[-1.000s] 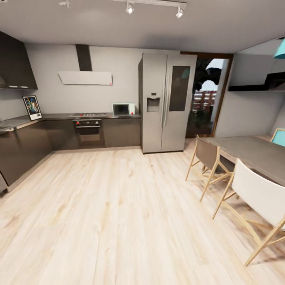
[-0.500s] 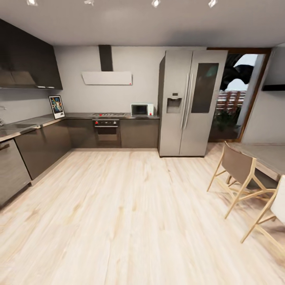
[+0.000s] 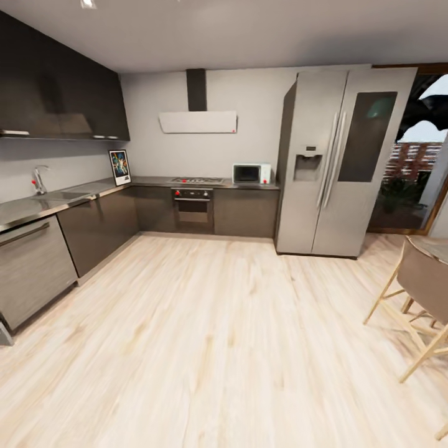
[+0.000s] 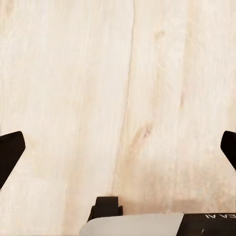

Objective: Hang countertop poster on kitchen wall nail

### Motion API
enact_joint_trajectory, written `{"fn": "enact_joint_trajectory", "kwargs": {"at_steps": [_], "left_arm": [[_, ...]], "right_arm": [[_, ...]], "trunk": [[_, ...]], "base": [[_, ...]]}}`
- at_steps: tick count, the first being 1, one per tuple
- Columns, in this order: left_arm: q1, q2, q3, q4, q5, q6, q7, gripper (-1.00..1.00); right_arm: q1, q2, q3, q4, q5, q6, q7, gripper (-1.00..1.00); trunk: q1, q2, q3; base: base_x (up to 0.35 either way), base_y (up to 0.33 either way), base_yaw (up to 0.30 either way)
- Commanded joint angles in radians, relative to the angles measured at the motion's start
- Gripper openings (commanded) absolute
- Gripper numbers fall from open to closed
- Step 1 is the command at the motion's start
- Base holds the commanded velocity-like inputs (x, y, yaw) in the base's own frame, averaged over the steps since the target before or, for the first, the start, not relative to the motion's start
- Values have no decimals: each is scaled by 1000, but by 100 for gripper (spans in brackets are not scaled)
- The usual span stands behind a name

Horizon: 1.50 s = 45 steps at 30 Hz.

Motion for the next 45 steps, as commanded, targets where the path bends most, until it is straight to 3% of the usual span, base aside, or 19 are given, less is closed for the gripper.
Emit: {"fn": "enact_joint_trajectory", "kwargs": {"at_steps": [1,5,21,45], "left_arm": [[0,-1,5,-1,-10,-2,0,100],[0,-1,5,-1,-10,-2,1,100],[0,-1,7,-1,-10,-2,0,100],[0,-1,8,-1,-10,-4,0,100]], "right_arm": [[0,-1,0,10,0,-2,0,100],[1,-3,2,90,0,-2,2,100],[1,-1,2,117,-1,-4,2,100],[1,1,2,117,-1,-52,-1,100]], "trunk": [[1,0,-1],[1,0,-1],[1,0,-1],[1,0,-1]], "base": [[339,0,90],[339,0,36],[339,0,19],[339,0,264]]}}
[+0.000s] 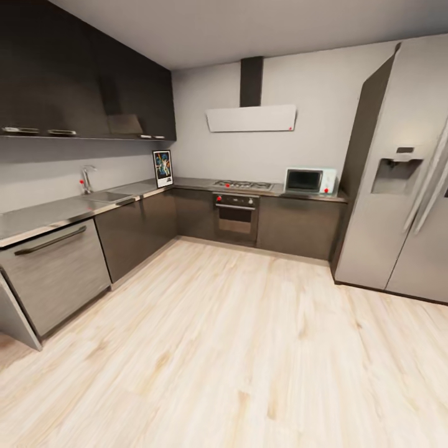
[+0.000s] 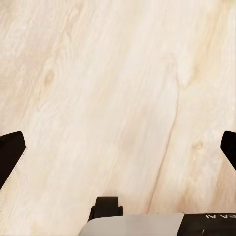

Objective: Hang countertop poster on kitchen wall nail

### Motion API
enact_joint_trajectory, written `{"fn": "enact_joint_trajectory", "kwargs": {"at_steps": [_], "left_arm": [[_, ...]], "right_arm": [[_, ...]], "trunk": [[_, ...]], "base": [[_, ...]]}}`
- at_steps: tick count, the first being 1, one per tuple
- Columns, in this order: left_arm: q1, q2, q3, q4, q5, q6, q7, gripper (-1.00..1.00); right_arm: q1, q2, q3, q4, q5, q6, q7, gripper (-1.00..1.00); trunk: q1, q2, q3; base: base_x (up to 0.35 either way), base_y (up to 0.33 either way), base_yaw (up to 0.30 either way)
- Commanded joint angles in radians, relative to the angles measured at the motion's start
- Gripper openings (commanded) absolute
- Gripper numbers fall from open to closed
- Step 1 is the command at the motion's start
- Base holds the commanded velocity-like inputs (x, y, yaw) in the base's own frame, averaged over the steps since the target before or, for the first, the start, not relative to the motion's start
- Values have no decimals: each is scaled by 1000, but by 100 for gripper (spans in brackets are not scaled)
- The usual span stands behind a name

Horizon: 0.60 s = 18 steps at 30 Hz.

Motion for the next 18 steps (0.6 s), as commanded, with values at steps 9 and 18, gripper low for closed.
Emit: {"fn": "enact_joint_trajectory", "kwargs": {"at_steps": [9,18], "left_arm": [[0,-1,5,-1,-10,-2,0,100],[0,-1,5,-1,-10,-2,0,100]], "right_arm": [[-1,-1,1,1,0,-2,2,100],[-1,-1,2,2,0,-2,2,100]], "trunk": [[1,0,-1],[1,0,-1]], "base": [[339,0,228],[339,0,24]]}}
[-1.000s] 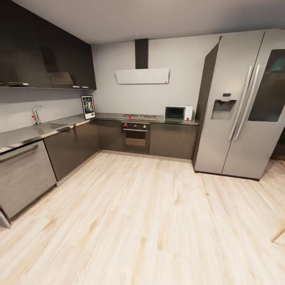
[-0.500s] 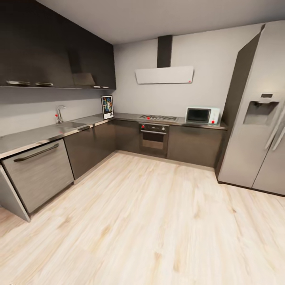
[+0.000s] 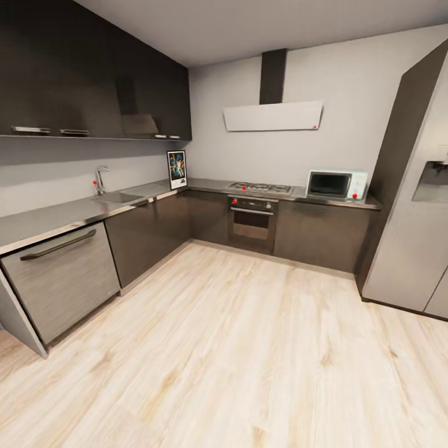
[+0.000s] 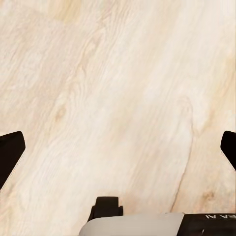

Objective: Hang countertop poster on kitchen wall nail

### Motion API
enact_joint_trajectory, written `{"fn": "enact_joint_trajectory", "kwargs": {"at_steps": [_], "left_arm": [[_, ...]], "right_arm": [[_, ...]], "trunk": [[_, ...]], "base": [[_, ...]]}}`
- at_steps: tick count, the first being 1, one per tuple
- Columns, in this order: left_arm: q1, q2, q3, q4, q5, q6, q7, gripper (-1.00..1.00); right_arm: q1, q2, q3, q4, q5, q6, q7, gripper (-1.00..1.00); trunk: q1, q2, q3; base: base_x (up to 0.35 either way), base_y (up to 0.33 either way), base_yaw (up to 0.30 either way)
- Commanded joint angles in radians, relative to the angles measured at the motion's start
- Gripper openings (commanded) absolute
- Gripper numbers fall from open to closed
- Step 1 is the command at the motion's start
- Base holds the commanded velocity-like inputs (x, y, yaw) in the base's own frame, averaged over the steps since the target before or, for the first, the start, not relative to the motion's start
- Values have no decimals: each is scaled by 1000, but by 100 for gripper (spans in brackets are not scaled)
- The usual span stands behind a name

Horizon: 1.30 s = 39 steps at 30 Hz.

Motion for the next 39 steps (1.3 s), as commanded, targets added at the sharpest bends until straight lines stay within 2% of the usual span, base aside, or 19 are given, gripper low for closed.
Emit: {"fn": "enact_joint_trajectory", "kwargs": {"at_steps": [1,39], "left_arm": [[0,-1,5,-1,-10,-2,0,100],[0,-1,5,-1,-10,-2,0,100]], "right_arm": [[-1,0,1,1,0,-3,0,100],[-1,-1,-2,6,0,-4,1,100]], "trunk": [[1,0,-1],[1,0,-1]], "base": [[339,0,1],[339,-1,0]]}}
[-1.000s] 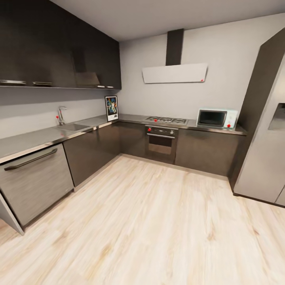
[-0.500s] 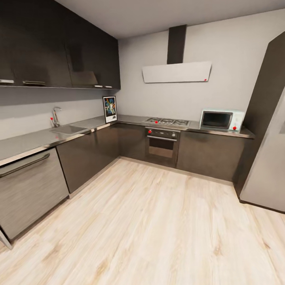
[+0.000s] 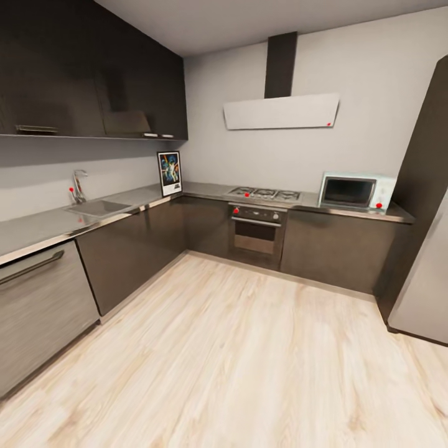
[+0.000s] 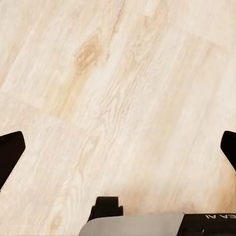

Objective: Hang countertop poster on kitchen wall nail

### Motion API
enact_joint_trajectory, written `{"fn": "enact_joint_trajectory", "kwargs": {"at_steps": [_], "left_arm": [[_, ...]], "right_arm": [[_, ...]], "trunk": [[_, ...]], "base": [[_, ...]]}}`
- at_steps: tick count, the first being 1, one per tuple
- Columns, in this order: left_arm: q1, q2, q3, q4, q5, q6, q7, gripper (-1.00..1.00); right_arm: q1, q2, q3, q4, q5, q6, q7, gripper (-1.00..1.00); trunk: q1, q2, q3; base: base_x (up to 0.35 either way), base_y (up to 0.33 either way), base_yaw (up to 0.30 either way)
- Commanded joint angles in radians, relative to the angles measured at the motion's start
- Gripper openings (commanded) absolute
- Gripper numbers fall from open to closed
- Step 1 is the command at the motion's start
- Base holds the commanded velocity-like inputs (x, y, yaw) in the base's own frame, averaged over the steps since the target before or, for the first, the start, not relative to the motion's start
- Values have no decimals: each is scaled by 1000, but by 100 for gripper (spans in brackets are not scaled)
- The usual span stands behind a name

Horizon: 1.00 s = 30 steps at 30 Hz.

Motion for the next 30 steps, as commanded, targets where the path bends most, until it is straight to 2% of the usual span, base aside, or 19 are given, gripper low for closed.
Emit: {"fn": "enact_joint_trajectory", "kwargs": {"at_steps": [1,11,30], "left_arm": [[0,-1,5,-1,-10,-2,0,100],[0,-1,5,0,-11,-52,0,100],[0,-1,5,0,-10,-57,1,100]], "right_arm": [[-1,0,0,1,0,-3,0,100],[-1,0,-1,-1,-1,-3,0,100],[-1,0,0,-1,-1,-3,-2,100]], "trunk": [[1,0,-1],[1,0,-1],[1,0,-1]], "base": [[339,-39,0],[339,-80,38],[339,-79,265]]}}
